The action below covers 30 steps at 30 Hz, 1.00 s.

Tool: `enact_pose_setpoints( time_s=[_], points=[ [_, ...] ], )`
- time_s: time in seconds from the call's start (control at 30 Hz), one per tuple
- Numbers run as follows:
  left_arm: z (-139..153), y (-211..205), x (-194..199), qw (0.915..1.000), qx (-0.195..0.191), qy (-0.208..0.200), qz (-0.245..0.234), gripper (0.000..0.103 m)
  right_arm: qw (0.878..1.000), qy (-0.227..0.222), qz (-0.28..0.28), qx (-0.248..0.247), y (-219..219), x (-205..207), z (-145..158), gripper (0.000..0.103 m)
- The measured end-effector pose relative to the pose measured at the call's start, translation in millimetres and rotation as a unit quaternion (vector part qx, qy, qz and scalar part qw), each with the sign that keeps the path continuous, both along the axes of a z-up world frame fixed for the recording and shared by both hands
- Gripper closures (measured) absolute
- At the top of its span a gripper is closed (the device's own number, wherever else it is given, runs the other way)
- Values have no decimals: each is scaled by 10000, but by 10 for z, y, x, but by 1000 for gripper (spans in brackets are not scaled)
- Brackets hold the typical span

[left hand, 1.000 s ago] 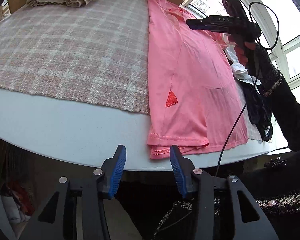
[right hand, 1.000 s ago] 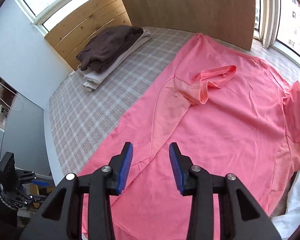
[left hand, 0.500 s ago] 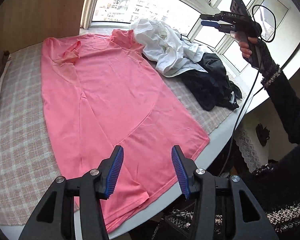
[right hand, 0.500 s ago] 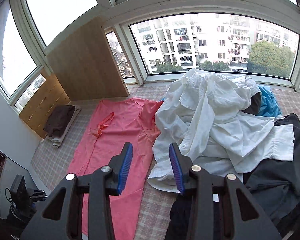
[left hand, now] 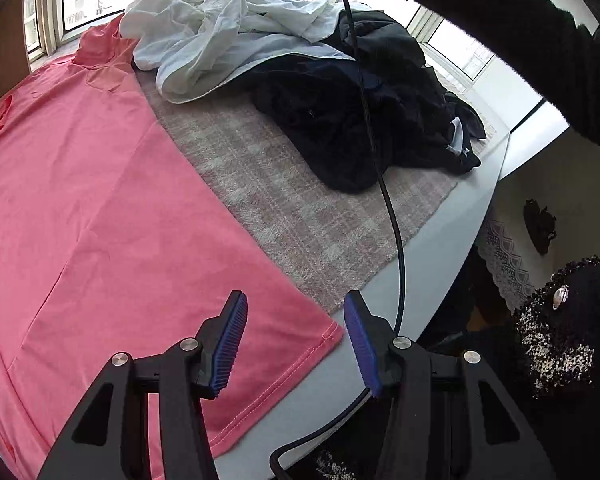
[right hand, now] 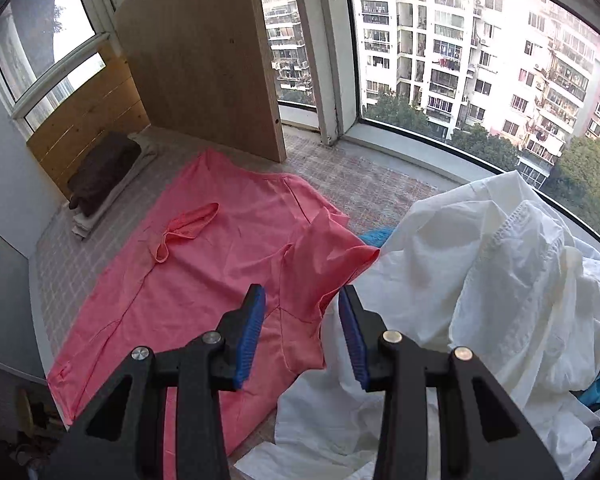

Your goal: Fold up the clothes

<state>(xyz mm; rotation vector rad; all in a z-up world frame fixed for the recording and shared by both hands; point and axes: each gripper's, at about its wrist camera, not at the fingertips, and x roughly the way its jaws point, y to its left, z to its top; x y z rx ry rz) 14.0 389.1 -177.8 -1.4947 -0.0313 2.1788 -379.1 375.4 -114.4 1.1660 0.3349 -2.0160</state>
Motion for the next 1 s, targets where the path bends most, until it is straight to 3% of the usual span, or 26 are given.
enact_pose_setpoints(
  time_s=[0.1, 0.2, 0.4, 0.67, 0.7, 0.77, 0.8, 1.0],
  points=[
    [-25, 78, -47, 9997, -94, -44, 237, 55, 9993, 36, 45, 361, -251, -392, -212, 57],
    [-71, 85, -88, 9982, -251, -61, 533, 55, 9970, -224, 135, 724, -383, -679, -485, 57],
    [-87, -1, -92, 9945, -208, -33, 1024, 55, 9914, -314, 551, 1147, -435, -727, -716, 57],
    [-159, 26, -47, 9940, -248, -103, 1058, 55, 9877, -320, 824, 1293, -427, -683, -747, 57],
    [-160, 31, -34, 9942, -234, -102, 1048, 55, 9867, -306, 873, 1335, -443, -664, -764, 59],
    [-165, 43, -17, 9944, -190, -104, 1038, 55, 9839, -294, 905, 1513, -479, -637, -811, 76],
    [-171, 49, -12, 9944, -167, -111, 1041, 55, 9835, -321, 857, 1563, -485, -645, -821, 92],
    [-215, 80, -19, 9949, -212, -79, 986, 56, 9868, -635, 691, 1318, -463, -717, -746, 97]
  ],
)
